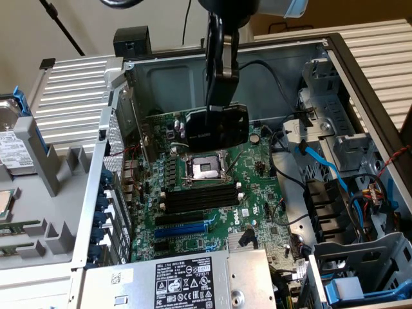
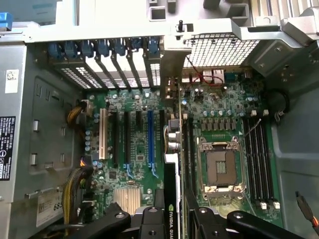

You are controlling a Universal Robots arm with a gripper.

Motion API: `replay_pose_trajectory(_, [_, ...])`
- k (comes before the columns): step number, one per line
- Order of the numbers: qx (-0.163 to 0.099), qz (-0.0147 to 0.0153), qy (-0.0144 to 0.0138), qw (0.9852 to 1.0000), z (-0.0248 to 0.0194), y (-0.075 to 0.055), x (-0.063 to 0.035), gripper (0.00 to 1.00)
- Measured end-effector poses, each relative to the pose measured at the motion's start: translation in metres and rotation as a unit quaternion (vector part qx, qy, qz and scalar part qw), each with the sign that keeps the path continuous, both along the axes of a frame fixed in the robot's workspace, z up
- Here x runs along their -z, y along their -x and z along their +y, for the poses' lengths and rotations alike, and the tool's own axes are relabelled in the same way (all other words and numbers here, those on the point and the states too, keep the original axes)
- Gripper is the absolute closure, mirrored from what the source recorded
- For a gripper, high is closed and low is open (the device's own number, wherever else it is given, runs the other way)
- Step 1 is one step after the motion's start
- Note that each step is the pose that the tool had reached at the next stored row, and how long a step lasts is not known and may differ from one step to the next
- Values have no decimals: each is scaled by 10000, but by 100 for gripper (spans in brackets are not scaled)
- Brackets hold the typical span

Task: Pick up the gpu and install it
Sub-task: 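Insert the gpu into the slot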

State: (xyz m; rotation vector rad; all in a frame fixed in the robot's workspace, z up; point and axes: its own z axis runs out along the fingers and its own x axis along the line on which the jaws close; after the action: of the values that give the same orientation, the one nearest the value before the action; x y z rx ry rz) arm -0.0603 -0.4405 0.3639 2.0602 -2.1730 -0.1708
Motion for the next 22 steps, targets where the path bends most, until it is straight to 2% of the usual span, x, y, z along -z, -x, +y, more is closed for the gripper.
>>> replay_pose_trajectory(2, [-1, 18, -63, 10000, -36, 0, 15, 74])
replay_pose_trajectory(6, [-1, 48, -227, 9997, -114, 0, 39, 74])
replay_pose_trajectory(8, [-2, 61, -284, 9996, -161, 0, 57, 74])
replay_pose_trajectory(12, [-5, 73, -340, 9994, -249, 6, 115, 74])
replay_pose_trajectory(14, [-6, 74, -359, 9993, -279, 18, 149, 74])
replay_pose_trajectory(17, [-6, 75, -369, 9993, -305, 57, 194, 74])
replay_pose_trajectory(22, [-6, 75, -369, 9993, -325, 156, 225, 74])
